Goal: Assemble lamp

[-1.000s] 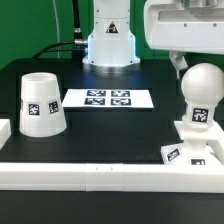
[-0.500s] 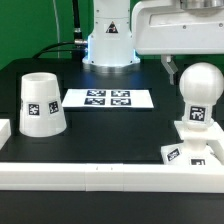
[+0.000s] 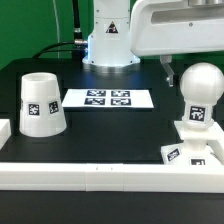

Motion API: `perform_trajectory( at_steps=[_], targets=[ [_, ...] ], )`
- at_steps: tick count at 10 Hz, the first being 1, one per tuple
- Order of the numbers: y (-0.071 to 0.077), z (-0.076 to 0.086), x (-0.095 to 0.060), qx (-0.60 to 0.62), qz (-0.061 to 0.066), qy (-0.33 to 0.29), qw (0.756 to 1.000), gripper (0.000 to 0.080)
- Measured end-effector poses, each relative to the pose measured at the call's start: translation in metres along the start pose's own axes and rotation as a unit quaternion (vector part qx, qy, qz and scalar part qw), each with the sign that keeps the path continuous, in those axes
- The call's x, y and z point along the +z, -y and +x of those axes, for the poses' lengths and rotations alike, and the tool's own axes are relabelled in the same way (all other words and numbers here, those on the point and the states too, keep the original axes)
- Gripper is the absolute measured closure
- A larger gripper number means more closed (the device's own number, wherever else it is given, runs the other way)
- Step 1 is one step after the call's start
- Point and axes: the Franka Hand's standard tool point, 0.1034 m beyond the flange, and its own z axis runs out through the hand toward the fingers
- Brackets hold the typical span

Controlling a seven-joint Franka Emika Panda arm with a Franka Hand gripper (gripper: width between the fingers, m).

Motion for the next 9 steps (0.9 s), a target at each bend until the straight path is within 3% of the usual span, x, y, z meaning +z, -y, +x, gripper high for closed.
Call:
perform_trajectory(
  at_steps=[1, 6, 7, 9],
  targets=[
    [-0.0002, 0.0009, -0.0001, -0.059, -0.010, -0.002, 0.998, 0.0101],
    [-0.0025, 0.0008, 0.0013, -0.247, -0.010, 0.000, 0.969, 0.0101],
    [-0.0028, 0.0007, 0.0017, -0.282, -0.010, 0.001, 0.959, 0.0101],
    [-0.0005, -0.0017, 0.0077, -0.395, -0.017, 0.009, 0.919, 0.0101]
  ],
)
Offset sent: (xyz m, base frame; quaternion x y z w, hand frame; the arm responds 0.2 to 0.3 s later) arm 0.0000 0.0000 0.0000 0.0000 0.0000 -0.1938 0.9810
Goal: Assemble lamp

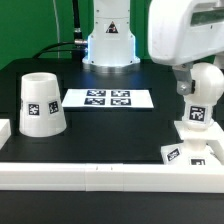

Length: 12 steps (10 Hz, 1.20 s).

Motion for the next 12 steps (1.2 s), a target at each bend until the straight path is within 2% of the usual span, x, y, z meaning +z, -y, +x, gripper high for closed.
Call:
perform_trajectory(
  at_steps=[2, 4, 9, 10, 11, 12],
  targets=[
    [0.0017, 0.0049, 0.0009, -0.141, -0.011, 0.004, 0.990, 0.0101],
    [0.0013, 0.0026, 0.0057, -0.221, -0.010, 0.010, 0.975, 0.0101],
    [-0.0009, 0.0021, 0.0059, -0.343, -0.018, 0.023, 0.939, 0.0101],
    [-0.0004, 0.0018, 0.0064, -0.343, -0.017, 0.023, 0.939, 0.0144],
    [-0.0009, 0.0013, 0.0064, -0.342, -0.017, 0.023, 0.939, 0.0144],
    [-0.0011, 0.0011, 0.0064, -0.342, -0.017, 0.023, 0.939, 0.0223]
  ],
)
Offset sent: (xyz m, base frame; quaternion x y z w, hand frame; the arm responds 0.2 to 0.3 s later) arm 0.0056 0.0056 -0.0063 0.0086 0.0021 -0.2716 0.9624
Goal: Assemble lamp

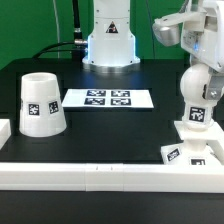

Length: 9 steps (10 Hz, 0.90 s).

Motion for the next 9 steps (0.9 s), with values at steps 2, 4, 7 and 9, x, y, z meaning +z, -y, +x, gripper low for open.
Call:
perform_trajectory(
  at_steps=[2, 4, 7, 9],
  targets=[
    [0.0000, -0.0002, 0.0000, 0.015, 0.000, 0.000, 1.000, 0.0223],
    [0.0001, -0.0004, 0.0001, 0.024, 0.000, 0.000, 1.000, 0.0223],
    [0.0021, 0.0007, 0.0004, 0.229, 0.008, -0.003, 0.973, 0.0222],
    [0.0053, 0.0002, 0.0008, 0.336, 0.024, -0.005, 0.942, 0.0222]
  ],
)
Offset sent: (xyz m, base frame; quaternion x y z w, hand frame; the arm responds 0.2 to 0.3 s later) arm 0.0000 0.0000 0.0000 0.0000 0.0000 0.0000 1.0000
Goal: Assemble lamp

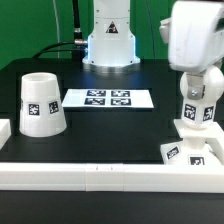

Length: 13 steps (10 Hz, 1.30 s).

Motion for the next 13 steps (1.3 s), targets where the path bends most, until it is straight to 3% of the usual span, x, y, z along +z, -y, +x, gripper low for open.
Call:
perform_trajectory(
  at_steps=[2, 8, 11, 12, 13],
  targets=[
    [-0.0011, -0.0011, -0.0006, 0.126, 0.021, -0.004, 0.992, 0.0222],
    [-0.0031, -0.0024, -0.0002, 0.330, 0.021, 0.000, 0.944, 0.0220],
    [-0.0041, -0.0039, 0.0000, 0.438, 0.024, 0.002, 0.898, 0.0220],
    [-0.0059, -0.0061, 0.0003, 0.499, 0.035, 0.002, 0.866, 0.0220],
    [-0.0059, -0.0070, 0.0009, 0.544, 0.037, 0.004, 0.838, 0.0220]
  ],
)
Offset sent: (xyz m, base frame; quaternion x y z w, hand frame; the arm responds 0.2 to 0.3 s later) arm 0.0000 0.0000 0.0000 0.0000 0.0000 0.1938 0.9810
